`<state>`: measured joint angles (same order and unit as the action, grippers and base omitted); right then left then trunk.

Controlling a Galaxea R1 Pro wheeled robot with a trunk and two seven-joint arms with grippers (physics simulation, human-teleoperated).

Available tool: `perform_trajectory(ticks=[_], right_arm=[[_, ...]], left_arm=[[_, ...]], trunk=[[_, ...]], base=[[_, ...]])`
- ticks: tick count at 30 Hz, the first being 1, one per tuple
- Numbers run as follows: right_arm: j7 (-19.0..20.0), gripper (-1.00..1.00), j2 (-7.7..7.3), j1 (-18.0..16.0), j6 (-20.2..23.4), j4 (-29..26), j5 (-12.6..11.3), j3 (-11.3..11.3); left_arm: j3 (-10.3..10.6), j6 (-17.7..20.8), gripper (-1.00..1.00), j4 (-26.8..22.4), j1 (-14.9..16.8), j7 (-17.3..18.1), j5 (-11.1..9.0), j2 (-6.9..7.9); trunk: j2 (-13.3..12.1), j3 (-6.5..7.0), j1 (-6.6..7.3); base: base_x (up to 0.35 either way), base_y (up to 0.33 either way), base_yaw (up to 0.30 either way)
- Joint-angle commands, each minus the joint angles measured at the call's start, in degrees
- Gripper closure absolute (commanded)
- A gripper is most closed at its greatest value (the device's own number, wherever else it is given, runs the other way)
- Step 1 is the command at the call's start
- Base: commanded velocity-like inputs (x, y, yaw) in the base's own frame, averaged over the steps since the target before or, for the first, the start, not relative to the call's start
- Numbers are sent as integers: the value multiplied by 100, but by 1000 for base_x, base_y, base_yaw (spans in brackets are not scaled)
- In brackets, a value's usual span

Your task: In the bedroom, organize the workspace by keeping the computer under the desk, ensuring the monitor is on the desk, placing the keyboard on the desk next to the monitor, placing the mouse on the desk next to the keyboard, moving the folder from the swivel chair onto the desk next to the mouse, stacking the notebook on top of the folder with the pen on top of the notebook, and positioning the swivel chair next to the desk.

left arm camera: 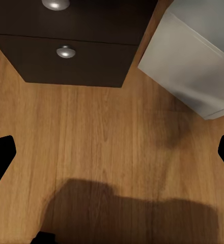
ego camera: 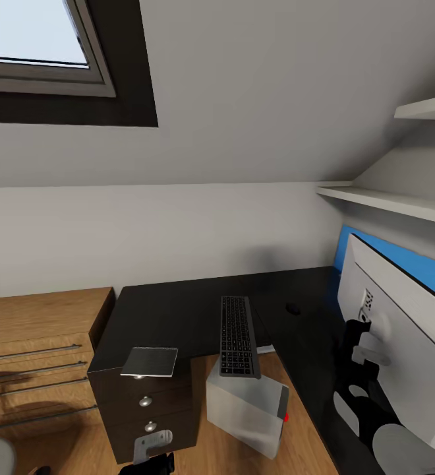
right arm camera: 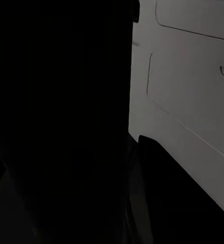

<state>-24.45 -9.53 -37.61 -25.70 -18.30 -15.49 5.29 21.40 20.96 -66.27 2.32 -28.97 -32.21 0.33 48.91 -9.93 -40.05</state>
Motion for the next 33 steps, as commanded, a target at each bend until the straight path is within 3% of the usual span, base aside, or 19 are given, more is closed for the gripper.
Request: perform_trajectory(ticks=[1, 33], right_arm=[[-25, 100, -5, -9, -34, -7, -16, 77], [-16, 100, 12, -9, -49, -139, -7, 106]], left_arm=[[13, 13, -100, -9, 5, -47, -40, 4], [5, 22, -100, -7, 3, -47, -57, 11]], trunk=[[8, -8, -1], [8, -8, -1]], base=[[0, 0, 0], [-324, -7, 0]])
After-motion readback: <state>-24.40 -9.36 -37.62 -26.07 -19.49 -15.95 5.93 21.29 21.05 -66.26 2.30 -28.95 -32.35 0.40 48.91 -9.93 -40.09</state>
